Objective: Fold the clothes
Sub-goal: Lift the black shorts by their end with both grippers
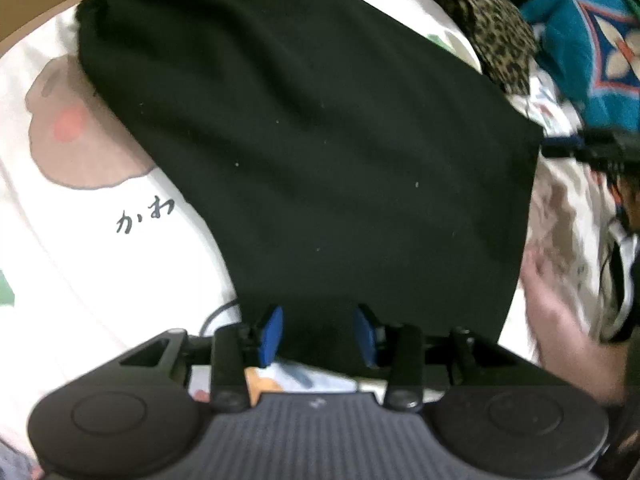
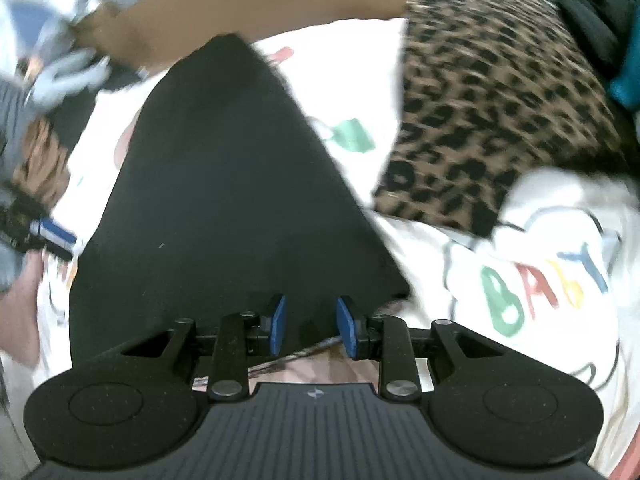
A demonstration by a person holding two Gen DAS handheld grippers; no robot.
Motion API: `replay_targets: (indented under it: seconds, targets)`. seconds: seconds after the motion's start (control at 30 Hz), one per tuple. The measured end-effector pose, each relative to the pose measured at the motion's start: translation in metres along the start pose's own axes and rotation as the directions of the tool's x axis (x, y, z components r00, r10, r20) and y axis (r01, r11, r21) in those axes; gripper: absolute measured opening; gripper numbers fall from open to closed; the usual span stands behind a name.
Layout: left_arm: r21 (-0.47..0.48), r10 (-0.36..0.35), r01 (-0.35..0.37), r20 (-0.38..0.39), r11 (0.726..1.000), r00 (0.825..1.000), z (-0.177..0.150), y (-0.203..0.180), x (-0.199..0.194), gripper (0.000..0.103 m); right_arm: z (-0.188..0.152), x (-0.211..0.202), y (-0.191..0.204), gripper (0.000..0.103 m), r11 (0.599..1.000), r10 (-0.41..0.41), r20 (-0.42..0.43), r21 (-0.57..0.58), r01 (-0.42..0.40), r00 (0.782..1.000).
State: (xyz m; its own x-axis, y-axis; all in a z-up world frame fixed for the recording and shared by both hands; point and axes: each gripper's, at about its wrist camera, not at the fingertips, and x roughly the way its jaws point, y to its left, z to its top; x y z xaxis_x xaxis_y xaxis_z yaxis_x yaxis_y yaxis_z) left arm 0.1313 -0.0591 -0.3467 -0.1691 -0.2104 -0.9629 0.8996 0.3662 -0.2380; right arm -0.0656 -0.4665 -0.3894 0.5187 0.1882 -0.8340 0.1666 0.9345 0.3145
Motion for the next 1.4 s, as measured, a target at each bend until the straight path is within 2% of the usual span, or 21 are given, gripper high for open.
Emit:
replay_targets:
  seconds: [0.17, 0.27, 0.4, 0.47, 0.5, 0.67, 0.73, 0.8, 0.9, 1.0, 1.1, 1.27, 1.33, 1.4]
  targets:
    - [-0.055, 0.047, -0.046, 0.028, 0.997, 0.998, 0.007, -0.015, -0.010, 0.043, -0.012, 0.002, -0.028, 0.035, 0.990, 0.013, 0.057, 0.142, -0.021, 0.998]
    - [-0.097, 0.084, -0.078, 0.059, 0.992, 0.995, 0.014, -0.029, -0.014, 0.047, -0.020, 0.006, -0.041, 0.035, 0.973, 0.028, 0.077, 0.226, -0.045, 0.997]
    - [-0.184, 0.116, -0.097, 0.097, 0.978, 0.988, 0.018, -0.047, -0.013, 0.051, -0.033, 0.014, -0.058, 0.036, 0.935, 0.062, 0.117, 0.341, -0.098, 0.991]
    - [-0.234, 0.107, -0.078, 0.112, 0.969, 0.988, 0.011, -0.046, -0.017, 0.052, -0.038, 0.017, -0.066, 0.039, 0.905, 0.090, 0.144, 0.400, -0.141, 0.985]
    - [-0.262, 0.102, -0.067, 0.121, 0.963, 0.987, 0.007, -0.047, -0.017, 0.052, -0.041, 0.021, -0.070, 0.044, 0.888, 0.112, 0.155, 0.428, -0.169, 0.981]
    - [-0.370, 0.102, -0.038, 0.156, 0.928, 0.982, -0.017, -0.053, -0.012, 0.053, -0.046, 0.036, -0.082, 0.044, 0.821, 0.186, 0.205, 0.505, -0.267, 0.961]
    - [-0.431, 0.113, -0.030, 0.169, 0.902, 0.979, -0.030, -0.054, -0.009, 0.053, -0.046, 0.043, -0.085, 0.044, 0.790, 0.216, 0.230, 0.530, -0.308, 0.949]
    - [-0.473, 0.091, 0.003, 0.175, 0.881, 0.980, -0.041, -0.058, -0.001, 0.053, -0.047, 0.053, -0.087, 0.044, 0.765, 0.247, 0.245, 0.545, -0.344, 0.937]
    - [-0.490, 0.064, 0.032, 0.178, 0.871, 0.982, -0.060, -0.064, 0.010, 0.053, -0.048, 0.063, -0.091, 0.044, 0.727, 0.285, 0.271, 0.564, -0.391, 0.920]
    - [-0.546, 0.034, 0.076, 0.188, 0.834, 0.982, -0.079, -0.066, 0.022, 0.053, -0.050, 0.065, -0.095, 0.043, 0.692, 0.309, 0.288, 0.585, -0.422, 0.906]
    - [-0.592, 0.008, 0.121, 0.210, 0.797, 0.978, -0.096, -0.065, 0.029, 0.053, -0.050, 0.062, -0.098, 0.042, 0.638, 0.331, 0.331, 0.612, -0.468, 0.884]
    - [-0.630, -0.047, 0.200, 0.251, 0.751, 0.967, -0.112, -0.065, 0.046, 0.054, -0.039, 0.055, -0.088, 0.042, 0.644, 0.337, 0.356, 0.588, -0.489, 0.872]
    - [-0.643, -0.066, 0.224, 0.260, 0.732, 0.963, -0.118, -0.062, 0.053, 0.054, -0.036, 0.057, -0.083, 0.042, 0.661, 0.335, 0.337, 0.582, -0.474, 0.880]
    - [-0.662, -0.073, 0.237, 0.265, 0.712, 0.961, -0.127, -0.063, 0.060, 0.054, -0.035, 0.064, -0.080, 0.042, 0.680, 0.326, 0.295, 0.588, -0.439, 0.898]
